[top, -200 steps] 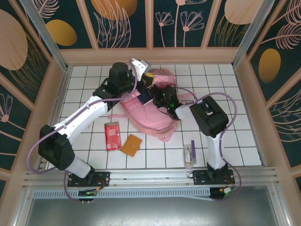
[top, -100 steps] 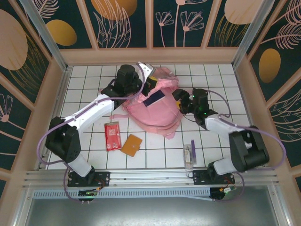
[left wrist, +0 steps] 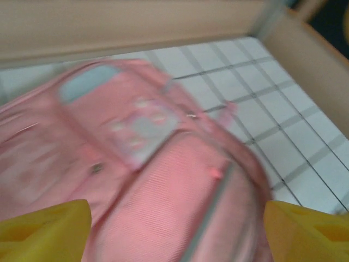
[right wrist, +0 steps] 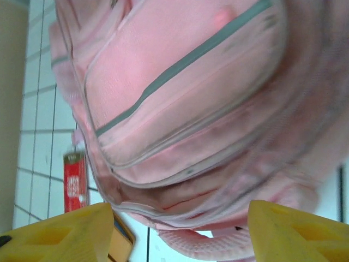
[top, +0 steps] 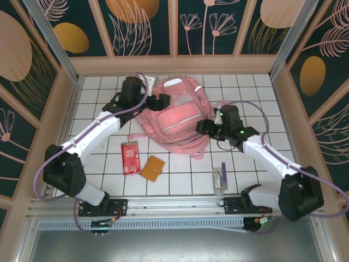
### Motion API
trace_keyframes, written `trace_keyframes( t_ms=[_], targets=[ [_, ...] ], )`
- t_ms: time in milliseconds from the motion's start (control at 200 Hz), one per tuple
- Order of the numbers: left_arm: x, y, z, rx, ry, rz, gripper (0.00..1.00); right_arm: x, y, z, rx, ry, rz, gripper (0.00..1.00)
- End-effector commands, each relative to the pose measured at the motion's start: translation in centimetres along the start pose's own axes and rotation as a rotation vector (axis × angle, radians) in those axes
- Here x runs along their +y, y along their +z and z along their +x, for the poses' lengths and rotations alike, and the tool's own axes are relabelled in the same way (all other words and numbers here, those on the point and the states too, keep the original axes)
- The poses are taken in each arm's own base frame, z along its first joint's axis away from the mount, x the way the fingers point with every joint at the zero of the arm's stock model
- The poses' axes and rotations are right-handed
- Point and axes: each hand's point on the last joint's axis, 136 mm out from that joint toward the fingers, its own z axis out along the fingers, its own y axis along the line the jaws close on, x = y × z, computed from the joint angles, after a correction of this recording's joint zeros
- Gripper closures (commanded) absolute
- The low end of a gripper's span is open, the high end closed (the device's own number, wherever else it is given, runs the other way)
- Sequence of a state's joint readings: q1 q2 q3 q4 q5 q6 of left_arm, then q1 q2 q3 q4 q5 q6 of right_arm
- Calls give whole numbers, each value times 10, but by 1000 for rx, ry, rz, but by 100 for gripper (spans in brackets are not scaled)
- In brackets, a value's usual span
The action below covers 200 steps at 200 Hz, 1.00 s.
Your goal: Pack the student bag
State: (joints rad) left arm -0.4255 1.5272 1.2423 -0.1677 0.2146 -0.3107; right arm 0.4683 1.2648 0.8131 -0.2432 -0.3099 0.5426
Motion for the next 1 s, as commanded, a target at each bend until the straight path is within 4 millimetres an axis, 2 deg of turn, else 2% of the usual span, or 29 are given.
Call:
trace_keyframes(
  t_ms=[0, 80, 165, 260, 345, 390, 465, 540, 581, 646, 766, 781, 876, 936, 996],
  targets=[
    [92, 3, 64, 176, -346, -265, 18, 9, 29, 9, 81, -98, 24, 35],
    [133, 12, 101, 260, -513, -334, 17, 5, 48, 8, 85, -62, 39, 36],
    [158, 31, 131, 340, -579, -373, 17, -8, 66, 8, 86, -24, 81, 39],
    [165, 52, 137, 356, -582, -356, 18, -22, 82, 10, 104, -8, 136, 41],
    [170, 66, 136, 343, -576, -351, 20, -27, 93, 11, 125, -12, 153, 44],
    [178, 70, 140, 345, -574, -380, 31, -29, 97, 11, 131, -18, 159, 45],
    [182, 74, 155, 379, -592, -394, 65, -35, 103, 5, 118, -26, 166, 47],
    [177, 68, 167, 401, -622, -385, 90, -41, 109, -7, 98, -37, 145, 49],
    [175, 59, 169, 395, -638, -389, 97, -41, 114, -14, 93, -54, 114, 50],
    [167, 44, 168, 370, -660, -389, 100, -41, 123, -26, 89, -92, 80, 51],
    [144, 24, 163, 350, -711, -321, 100, -44, 149, -56, 68, -153, 73, 51],
    [138, 19, 155, 329, -712, -304, 100, -44, 153, -60, 61, -156, 68, 51],
    [110, 12, 140, 300, -725, -225, 100, -51, 171, -89, 18, -122, 62, 49],
    [92, 11, 135, 301, -732, -178, 100, -50, 172, -108, -16, -87, 67, 46],
    [77, 10, 133, 316, -748, -147, 100, -40, 162, -124, -50, -71, 60, 43]
  ],
)
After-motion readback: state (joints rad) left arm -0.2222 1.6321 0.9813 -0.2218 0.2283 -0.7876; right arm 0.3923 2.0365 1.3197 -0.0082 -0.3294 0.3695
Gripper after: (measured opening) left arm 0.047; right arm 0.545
